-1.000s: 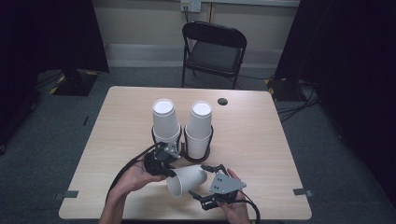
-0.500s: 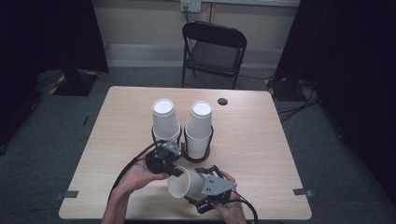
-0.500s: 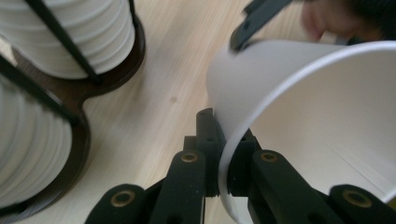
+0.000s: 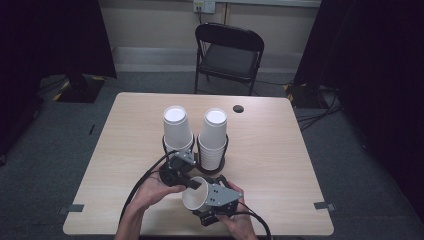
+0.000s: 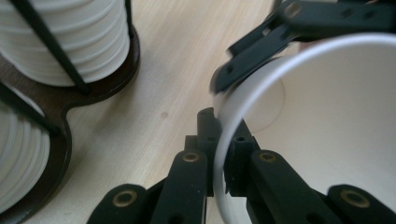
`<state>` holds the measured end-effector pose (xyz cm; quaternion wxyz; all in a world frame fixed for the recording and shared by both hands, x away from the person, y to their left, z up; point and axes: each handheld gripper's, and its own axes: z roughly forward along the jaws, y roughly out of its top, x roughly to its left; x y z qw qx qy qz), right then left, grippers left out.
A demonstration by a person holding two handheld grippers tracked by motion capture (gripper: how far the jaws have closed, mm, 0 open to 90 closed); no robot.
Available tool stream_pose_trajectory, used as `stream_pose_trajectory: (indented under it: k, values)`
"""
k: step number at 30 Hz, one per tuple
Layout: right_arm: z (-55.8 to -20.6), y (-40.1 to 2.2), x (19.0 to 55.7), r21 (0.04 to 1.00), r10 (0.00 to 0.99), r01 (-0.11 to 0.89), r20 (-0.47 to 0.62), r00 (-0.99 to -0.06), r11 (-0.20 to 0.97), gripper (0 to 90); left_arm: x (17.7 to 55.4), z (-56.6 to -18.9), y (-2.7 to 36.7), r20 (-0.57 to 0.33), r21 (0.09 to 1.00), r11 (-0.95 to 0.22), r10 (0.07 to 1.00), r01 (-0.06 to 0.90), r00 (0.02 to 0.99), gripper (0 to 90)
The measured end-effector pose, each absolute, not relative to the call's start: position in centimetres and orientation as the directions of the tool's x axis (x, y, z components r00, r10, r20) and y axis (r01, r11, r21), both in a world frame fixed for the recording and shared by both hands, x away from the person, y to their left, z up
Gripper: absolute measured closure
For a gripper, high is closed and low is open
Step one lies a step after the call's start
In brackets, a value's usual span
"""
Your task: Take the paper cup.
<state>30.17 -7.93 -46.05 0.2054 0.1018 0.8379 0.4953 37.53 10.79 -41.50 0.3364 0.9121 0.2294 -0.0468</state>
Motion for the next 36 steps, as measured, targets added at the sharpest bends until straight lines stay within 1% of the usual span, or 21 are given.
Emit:
stream_pose_trajectory:
  k: [3,5,6,8,9,13,16,21,24,29,31,35,36]
  values:
    - [-45.7,-7.8,30.1,0.885,0.394,-0.043,-0.25,-0.884,0.465,8.5,37.5,-41.8,10.7,-0.242,0.594,-0.663,0.394,0.457,0.887,87.2]
    - [-45.5,-7.6,30.0,0.878,0.397,-0.048,-0.264,-0.879,0.477,8.3,37.6,-41.7,10.8,-0.24,0.6,-0.654,0.402,0.461,0.883,87.2]
    - [-45.4,-7.4,30.1,0.874,0.399,-0.052,-0.272,-0.876,0.483,8.2,37.6,-41.7,10.8,-0.256,0.608,-0.64,0.402,0.47,0.879,87.4]
    - [-45.2,-7.3,30.2,0.868,0.399,-0.048,-0.276,-0.874,0.495,8.1,37.6,-41.7,10.8,-0.249,0.605,-0.641,0.411,0.472,0.877,87.4]
    - [-45.0,-7.3,30.2,0.866,0.4,-0.048,-0.278,-0.873,0.497,8.0,37.6,-41.7,10.8,-0.26,0.614,-0.632,0.405,0.474,0.877,87.3]
    - [-45.0,-7.1,30.2,0.87,0.414,-0.045,-0.278,-0.867,0.491,7.7,37.5,-41.7,10.8,-0.251,0.613,-0.628,0.421,0.48,0.872,86.9]
    - [-45.1,-7.0,30.0,0.873,0.421,-0.045,-0.279,-0.863,0.486,7.7,37.6,-41.9,10.9,-0.279,0.628,-0.612,0.401,0.482,0.872,86.5]
    - [-45.3,-7.2,29.9,0.873,0.436,-0.049,-0.289,-0.852,0.485,8.0,37.7,-42.0,11.0,-0.285,0.646,-0.59,0.402,0.484,0.87,86.5]
    - [-45.3,-7.4,30.0,0.884,0.45,-0.036,-0.272,-0.851,0.467,8.4,37.7,-42.0,11.1,-0.276,0.662,-0.577,0.406,0.479,0.871,86.1]
    - [-45.2,-7.7,30.4,0.896,0.483,-0.019,-0.257,-0.837,0.443,8.7,37.6,-42.0,11.6,-0.29,0.698,-0.52,0.423,0.492,0.858,81.6]
    - [-45.2,-7.7,30.4,0.899,0.491,-0.016,-0.254,-0.833,0.438,8.9,37.5,-42.0,11.7,-0.281,0.713,-0.516,0.411,0.475,0.867,79.9]
    - [-45.2,-8.1,30.5,0.906,0.515,0.0,-0.241,-0.823,0.424,9.1,37.4,-42.1,12.0,-0.277,0.74,-0.474,0.434,0.478,0.858,72.5]
    - [-45.2,-8.2,30.5,0.907,0.522,0.008,-0.234,-0.82,0.42,9.2,37.3,-42.1,12.1,-0.274,0.749,-0.464,0.433,0.472,0.859,71.8]
